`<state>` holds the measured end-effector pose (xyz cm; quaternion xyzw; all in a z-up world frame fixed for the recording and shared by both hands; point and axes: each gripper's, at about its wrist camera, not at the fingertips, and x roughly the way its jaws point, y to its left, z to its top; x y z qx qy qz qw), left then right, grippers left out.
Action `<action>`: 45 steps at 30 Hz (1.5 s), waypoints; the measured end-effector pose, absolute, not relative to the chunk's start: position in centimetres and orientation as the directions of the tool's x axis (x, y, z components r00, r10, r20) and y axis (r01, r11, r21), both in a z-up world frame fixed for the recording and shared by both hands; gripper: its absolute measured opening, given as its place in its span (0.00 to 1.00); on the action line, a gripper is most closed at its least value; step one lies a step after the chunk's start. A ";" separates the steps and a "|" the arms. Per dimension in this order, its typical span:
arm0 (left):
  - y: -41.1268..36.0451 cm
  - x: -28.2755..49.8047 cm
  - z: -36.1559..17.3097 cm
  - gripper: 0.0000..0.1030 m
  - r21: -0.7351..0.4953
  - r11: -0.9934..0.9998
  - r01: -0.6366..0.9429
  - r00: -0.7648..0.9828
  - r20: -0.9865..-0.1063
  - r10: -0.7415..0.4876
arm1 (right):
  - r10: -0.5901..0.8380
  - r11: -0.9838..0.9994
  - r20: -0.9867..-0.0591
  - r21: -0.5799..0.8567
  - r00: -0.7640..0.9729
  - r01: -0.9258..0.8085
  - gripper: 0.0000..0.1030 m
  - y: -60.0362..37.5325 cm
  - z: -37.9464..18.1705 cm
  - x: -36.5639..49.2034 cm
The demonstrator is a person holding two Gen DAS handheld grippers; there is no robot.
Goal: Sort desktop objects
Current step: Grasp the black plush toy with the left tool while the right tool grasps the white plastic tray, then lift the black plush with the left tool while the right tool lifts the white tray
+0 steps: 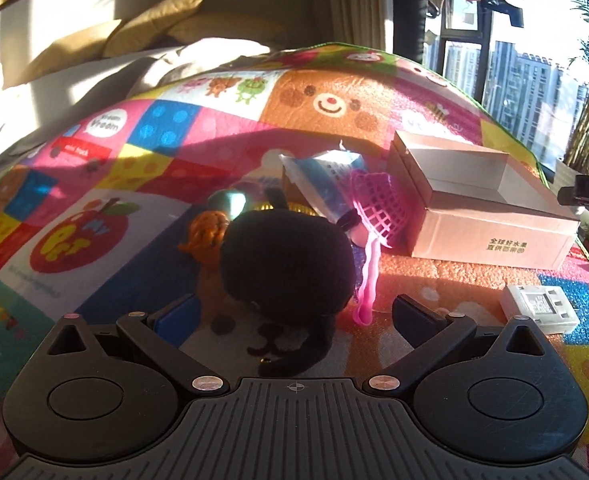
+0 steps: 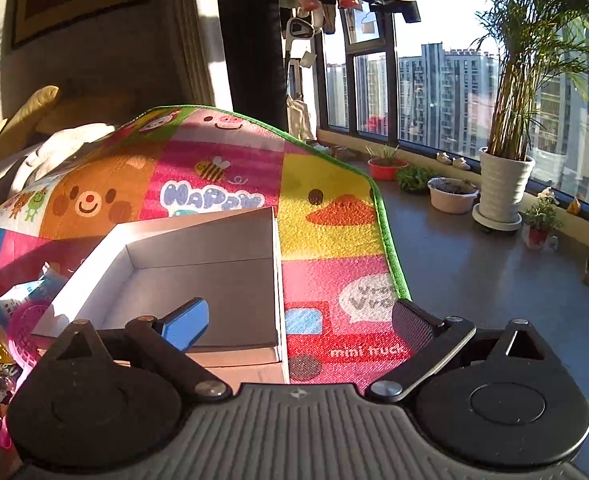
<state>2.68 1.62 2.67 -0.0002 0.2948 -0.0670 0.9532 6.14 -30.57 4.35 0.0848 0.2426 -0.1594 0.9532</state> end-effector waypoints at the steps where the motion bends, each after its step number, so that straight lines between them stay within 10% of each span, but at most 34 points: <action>1: 1.5 2.8 2.7 1.00 -0.043 0.990 0.136 0.817 -0.560 -0.137 | -0.243 0.939 -0.524 0.084 0.816 0.333 0.71 -31.2 3.9 7.6; 5: 1.7 2.1 2.9 1.00 -0.023 0.989 0.149 0.834 -0.534 -0.138 | -0.087 0.965 -0.629 0.140 0.773 0.223 0.32 -32.0 2.1 12.1; 13: 3.6 1.6 3.9 1.00 -0.014 0.996 0.089 0.861 -0.501 -0.084 | 0.034 0.999 -0.598 -0.011 0.801 -0.051 0.34 -27.6 2.1 16.9; 15: 3.7 1.4 4.1 1.00 -0.016 0.995 0.093 0.861 -0.501 -0.089 | -0.013 0.996 -0.559 -0.082 0.829 -0.040 0.37 -26.7 2.9 16.6; 19: 3.5 1.4 3.5 1.00 0.011 0.995 0.102 0.857 -0.508 -0.082 | -0.023 1.000 -0.435 -0.026 0.900 0.013 0.99 -27.1 6.0 11.2; 45: 3.2 -1.1 4.3 0.88 -0.057 0.988 0.146 0.823 -0.547 -0.153 | 0.039 0.999 -0.682 0.049 0.730 -0.008 1.00 -21.2 -0.2 3.7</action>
